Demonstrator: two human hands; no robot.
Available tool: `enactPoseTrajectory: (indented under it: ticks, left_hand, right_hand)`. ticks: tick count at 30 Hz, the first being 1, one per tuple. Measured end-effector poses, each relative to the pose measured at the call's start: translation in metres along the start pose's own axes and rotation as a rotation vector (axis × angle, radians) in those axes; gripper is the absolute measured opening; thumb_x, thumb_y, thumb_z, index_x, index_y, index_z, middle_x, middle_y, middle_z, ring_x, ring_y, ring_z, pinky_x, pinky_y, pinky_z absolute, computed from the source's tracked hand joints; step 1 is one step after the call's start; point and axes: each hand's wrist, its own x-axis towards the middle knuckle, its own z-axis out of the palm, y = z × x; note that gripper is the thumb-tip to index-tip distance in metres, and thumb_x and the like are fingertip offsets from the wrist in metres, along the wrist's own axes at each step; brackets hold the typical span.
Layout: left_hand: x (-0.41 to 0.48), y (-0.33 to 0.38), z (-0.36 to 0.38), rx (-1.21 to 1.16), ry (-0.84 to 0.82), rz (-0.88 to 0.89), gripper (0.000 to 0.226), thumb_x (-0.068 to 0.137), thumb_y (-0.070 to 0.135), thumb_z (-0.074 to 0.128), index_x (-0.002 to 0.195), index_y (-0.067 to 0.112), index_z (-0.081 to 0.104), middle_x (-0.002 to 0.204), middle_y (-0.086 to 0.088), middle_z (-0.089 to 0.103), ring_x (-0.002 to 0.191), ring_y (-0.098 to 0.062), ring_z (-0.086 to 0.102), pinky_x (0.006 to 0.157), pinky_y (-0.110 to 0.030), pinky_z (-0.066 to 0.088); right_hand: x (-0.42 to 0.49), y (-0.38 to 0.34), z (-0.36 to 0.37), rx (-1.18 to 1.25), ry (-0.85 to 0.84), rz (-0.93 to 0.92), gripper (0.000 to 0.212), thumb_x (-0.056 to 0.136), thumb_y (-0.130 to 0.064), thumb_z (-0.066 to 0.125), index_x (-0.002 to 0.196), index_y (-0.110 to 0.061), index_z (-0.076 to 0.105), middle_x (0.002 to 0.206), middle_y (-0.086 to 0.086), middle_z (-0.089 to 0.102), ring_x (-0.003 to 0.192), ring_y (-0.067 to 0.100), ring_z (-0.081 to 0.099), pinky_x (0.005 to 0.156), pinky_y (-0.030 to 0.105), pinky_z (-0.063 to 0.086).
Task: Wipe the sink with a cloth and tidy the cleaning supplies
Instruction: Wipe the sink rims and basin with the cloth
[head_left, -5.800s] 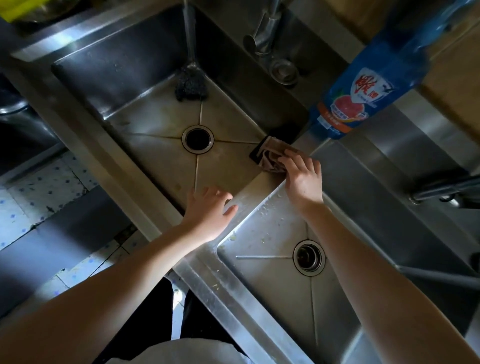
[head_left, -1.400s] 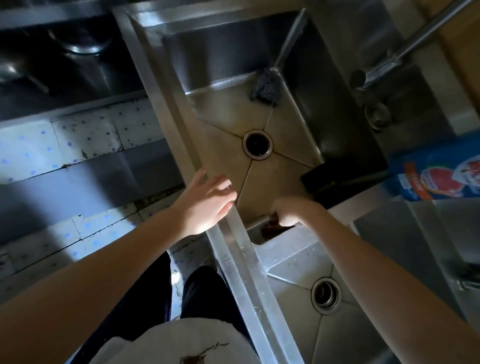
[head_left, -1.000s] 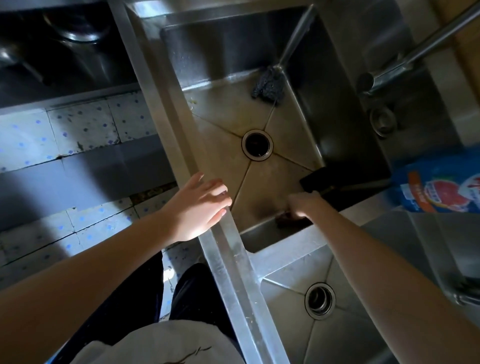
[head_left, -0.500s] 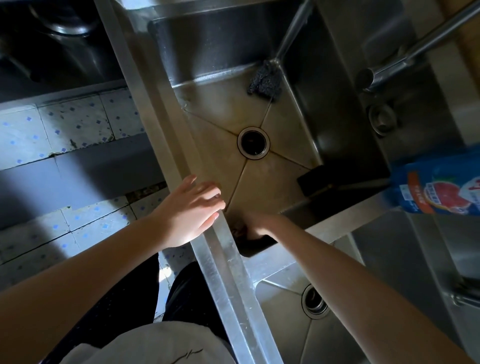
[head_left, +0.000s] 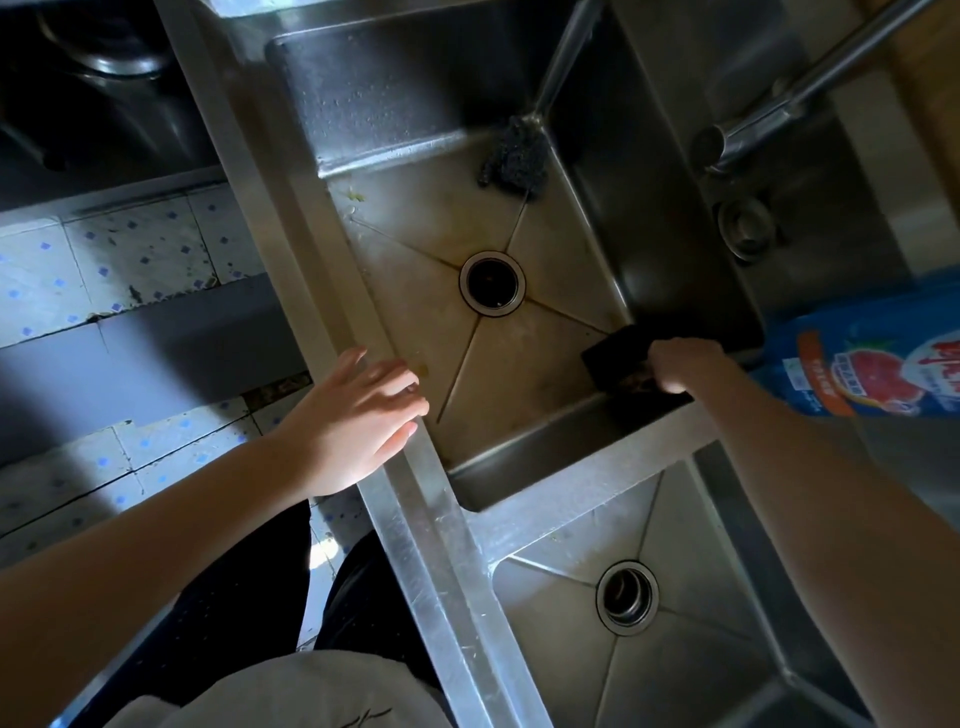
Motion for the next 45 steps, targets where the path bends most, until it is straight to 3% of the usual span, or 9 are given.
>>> enactPoseTrajectory:
  ticks: [8, 13, 17, 22, 28, 32, 40, 43, 45]
  left_hand:
    - [0.001, 0.020, 0.004, 0.010, 0.040, -0.073, 0.027, 0.088, 0.031, 0.041, 0.095, 0.019, 0.064, 0.104, -0.004, 0.056, 0.096, -0.026, 0.056, 0.093, -0.046, 0.034]
    - [0.003, 0.037, 0.011, -0.015, -0.001, -0.031, 0.028, 0.088, 0.034, 0.039, 0.095, 0.024, 0.064, 0.101, 0.001, 0.056, 0.095, -0.019, 0.055, 0.094, -0.044, 0.032]
    - [0.002, 0.046, 0.014, -0.057, -0.045, -0.014, 0.027, 0.090, 0.034, 0.036, 0.089, 0.027, 0.062, 0.095, 0.006, 0.056, 0.090, -0.016, 0.058, 0.094, -0.042, 0.031]
    - [-0.001, 0.056, 0.014, -0.043, -0.061, -0.010, 0.027, 0.092, 0.031, 0.034, 0.079, 0.028, 0.057, 0.081, 0.007, 0.052, 0.077, -0.017, 0.055, 0.089, -0.040, 0.036]
    - [0.004, 0.060, 0.011, 0.003, -0.051, -0.036, 0.033, 0.091, 0.032, 0.033, 0.068, 0.024, 0.054, 0.071, 0.005, 0.049, 0.073, -0.022, 0.055, 0.085, -0.043, 0.040]
    - [0.004, 0.057, 0.011, -0.006, -0.032, -0.006, 0.032, 0.091, 0.032, 0.034, 0.068, 0.025, 0.055, 0.070, 0.005, 0.048, 0.070, -0.021, 0.054, 0.083, -0.043, 0.041]
    - [0.007, 0.054, 0.010, -0.031, 0.015, 0.032, 0.037, 0.093, 0.034, 0.031, 0.066, 0.025, 0.054, 0.068, 0.006, 0.048, 0.067, -0.021, 0.054, 0.081, -0.041, 0.042]
    - [0.004, 0.051, 0.014, -0.061, 0.023, 0.027, 0.038, 0.094, 0.034, 0.030, 0.070, 0.026, 0.057, 0.072, 0.006, 0.050, 0.071, -0.020, 0.055, 0.084, -0.042, 0.041]
    - [0.001, 0.049, 0.017, -0.099, 0.030, 0.021, 0.037, 0.094, 0.033, 0.029, 0.074, 0.027, 0.059, 0.075, 0.008, 0.053, 0.074, -0.018, 0.056, 0.088, -0.041, 0.039]
  right_hand:
    - [-0.036, -0.084, 0.003, 0.152, -0.122, -0.325, 0.023, 0.088, -0.005, 0.050, 0.108, -0.006, 0.060, 0.102, 0.013, 0.064, 0.081, 0.028, 0.059, 0.067, 0.031, 0.047]
    - [-0.066, -0.149, 0.008, 0.194, -0.193, -0.615, 0.016, 0.087, 0.007, 0.046, 0.090, -0.005, 0.057, 0.067, 0.003, 0.047, 0.057, 0.016, 0.043, 0.046, 0.025, 0.029]
    - [-0.052, -0.124, 0.003, 0.207, -0.228, -0.581, 0.020, 0.087, 0.008, 0.045, 0.095, -0.002, 0.061, 0.065, 0.001, 0.043, 0.060, 0.017, 0.040, 0.052, 0.025, 0.028]
    - [-0.010, -0.014, 0.000, 0.151, -0.029, -0.187, 0.022, 0.090, -0.005, 0.046, 0.105, -0.006, 0.062, 0.084, 0.006, 0.058, 0.078, 0.025, 0.055, 0.074, 0.036, 0.046]
    - [-0.004, 0.023, 0.007, 0.022, 0.079, 0.030, 0.028, 0.093, -0.019, 0.051, 0.117, -0.011, 0.061, 0.112, 0.013, 0.064, 0.104, 0.034, 0.060, 0.079, 0.038, 0.042]
    - [-0.010, -0.025, 0.009, -0.025, 0.008, -0.069, 0.033, 0.092, -0.011, 0.046, 0.122, -0.007, 0.057, 0.121, 0.014, 0.061, 0.111, 0.033, 0.057, 0.086, 0.039, 0.045]
    - [-0.043, -0.125, 0.023, 0.143, -0.150, -0.544, 0.015, 0.089, -0.005, 0.049, 0.099, -0.005, 0.061, 0.101, 0.017, 0.066, 0.079, 0.027, 0.057, 0.066, 0.029, 0.043]
    - [-0.051, -0.140, 0.021, 0.209, -0.196, -0.625, 0.028, 0.088, 0.001, 0.047, 0.108, -0.006, 0.065, 0.086, 0.010, 0.064, 0.066, 0.020, 0.053, 0.052, 0.026, 0.037]
    - [-0.048, -0.134, 0.020, 0.233, -0.227, -0.615, 0.030, 0.089, 0.001, 0.048, 0.112, -0.007, 0.065, 0.095, 0.013, 0.066, 0.080, 0.027, 0.060, 0.063, 0.028, 0.041]
